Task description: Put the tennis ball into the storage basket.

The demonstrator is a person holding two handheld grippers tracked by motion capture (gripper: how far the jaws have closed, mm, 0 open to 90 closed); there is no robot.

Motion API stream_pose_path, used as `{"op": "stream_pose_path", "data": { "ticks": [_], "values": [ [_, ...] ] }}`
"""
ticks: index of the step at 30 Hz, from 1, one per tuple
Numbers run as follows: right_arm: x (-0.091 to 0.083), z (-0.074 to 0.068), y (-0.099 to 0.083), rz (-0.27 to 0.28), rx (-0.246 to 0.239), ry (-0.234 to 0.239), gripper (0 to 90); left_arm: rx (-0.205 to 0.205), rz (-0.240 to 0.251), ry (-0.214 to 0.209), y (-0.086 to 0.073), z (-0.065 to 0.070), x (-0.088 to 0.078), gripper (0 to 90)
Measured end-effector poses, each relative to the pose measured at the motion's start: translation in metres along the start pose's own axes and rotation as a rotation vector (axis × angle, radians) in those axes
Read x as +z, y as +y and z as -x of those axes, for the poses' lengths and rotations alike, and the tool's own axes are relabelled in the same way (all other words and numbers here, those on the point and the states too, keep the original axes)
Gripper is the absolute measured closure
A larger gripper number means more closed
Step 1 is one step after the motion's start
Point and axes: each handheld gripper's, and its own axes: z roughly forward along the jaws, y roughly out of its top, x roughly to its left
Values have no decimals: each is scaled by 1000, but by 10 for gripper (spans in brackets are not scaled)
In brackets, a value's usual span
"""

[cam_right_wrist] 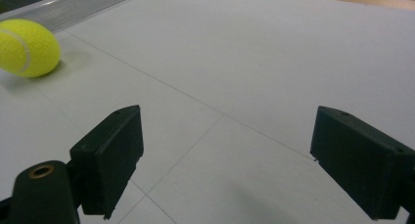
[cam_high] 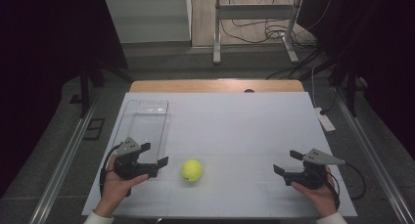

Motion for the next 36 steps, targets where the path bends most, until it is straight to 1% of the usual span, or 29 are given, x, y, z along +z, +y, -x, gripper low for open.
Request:
{"op": "stream_pose_path", "data": {
  "ticks": [11, 17, 22, 36],
  "values": [
    [0, 0, 0, -2, 0, -1, 128, 15, -34, -16, 6, 6, 6, 130],
    [0, 0, 0, -3, -2, -1, 128, 32, -56, -25, 11, 11, 12, 130],
    [0, 0, 0, -2, -1, -3, 128, 32, -69, -31, 12, 13, 14, 130],
    [0, 1, 0, -1, -2, -3, 128, 53, -114, -55, 14, 20, 26, 130]
  ]
}}
